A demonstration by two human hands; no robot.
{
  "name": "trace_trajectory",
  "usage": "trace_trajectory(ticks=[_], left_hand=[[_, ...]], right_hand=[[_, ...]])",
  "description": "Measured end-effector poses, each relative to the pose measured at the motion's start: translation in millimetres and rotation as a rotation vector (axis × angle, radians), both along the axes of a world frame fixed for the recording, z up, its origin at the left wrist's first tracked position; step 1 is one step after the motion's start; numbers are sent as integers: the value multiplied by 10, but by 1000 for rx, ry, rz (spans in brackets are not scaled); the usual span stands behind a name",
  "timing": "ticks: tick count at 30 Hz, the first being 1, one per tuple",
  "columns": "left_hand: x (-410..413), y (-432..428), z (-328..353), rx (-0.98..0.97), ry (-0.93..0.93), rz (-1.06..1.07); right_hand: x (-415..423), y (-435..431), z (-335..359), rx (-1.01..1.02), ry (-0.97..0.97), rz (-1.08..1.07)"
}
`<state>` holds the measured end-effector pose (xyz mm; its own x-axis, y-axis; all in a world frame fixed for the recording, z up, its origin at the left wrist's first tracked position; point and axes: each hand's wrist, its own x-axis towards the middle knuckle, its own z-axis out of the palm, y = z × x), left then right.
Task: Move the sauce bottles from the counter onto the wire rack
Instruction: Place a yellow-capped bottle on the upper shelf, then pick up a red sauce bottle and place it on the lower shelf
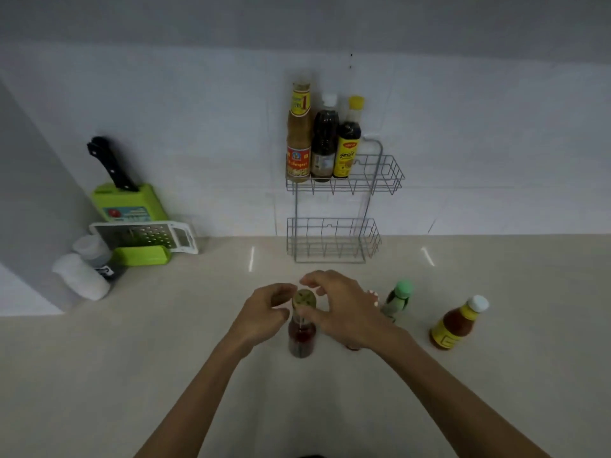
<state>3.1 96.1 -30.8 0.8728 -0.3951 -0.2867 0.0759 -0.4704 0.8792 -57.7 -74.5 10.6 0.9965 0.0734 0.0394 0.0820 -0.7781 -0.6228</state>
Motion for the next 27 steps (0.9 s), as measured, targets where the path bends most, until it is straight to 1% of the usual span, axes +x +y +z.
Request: trace_trajectory(ticks=[2,4,8,10,13,15,18,22,25,27], left_hand=[[-215,36,-109,12,66,-81],[-406,-51,-220,7,106,-83],[-567,-354,-417,-73,62,199],[-549,-427,-423,-70,46,230],[-550,-418,-362,-83,80,172],[-549,-359,-303,-69,68,150],[-487,-267,-178,-44,19,97],[-405,-175,24,-91,-16,-114],[-351,-135,167,-123,7,-253],[-339,-132,258,-130,21,-299]], right_hand=[[-70,12,-113,-70,25,103],[-66,27,-148,-114,10,133],[24,101,-87,-299,19,157],[29,98,-18,-409,35,195],[-47,33,142,-508,48,277],[-118,-13,270,-523,26,323],[-161,-90,466,-503,-14,354],[-103,-166,763,-443,-83,427],[-33,-218,991,-411,-73,499],[14,-248,1096,-409,-51,512]])
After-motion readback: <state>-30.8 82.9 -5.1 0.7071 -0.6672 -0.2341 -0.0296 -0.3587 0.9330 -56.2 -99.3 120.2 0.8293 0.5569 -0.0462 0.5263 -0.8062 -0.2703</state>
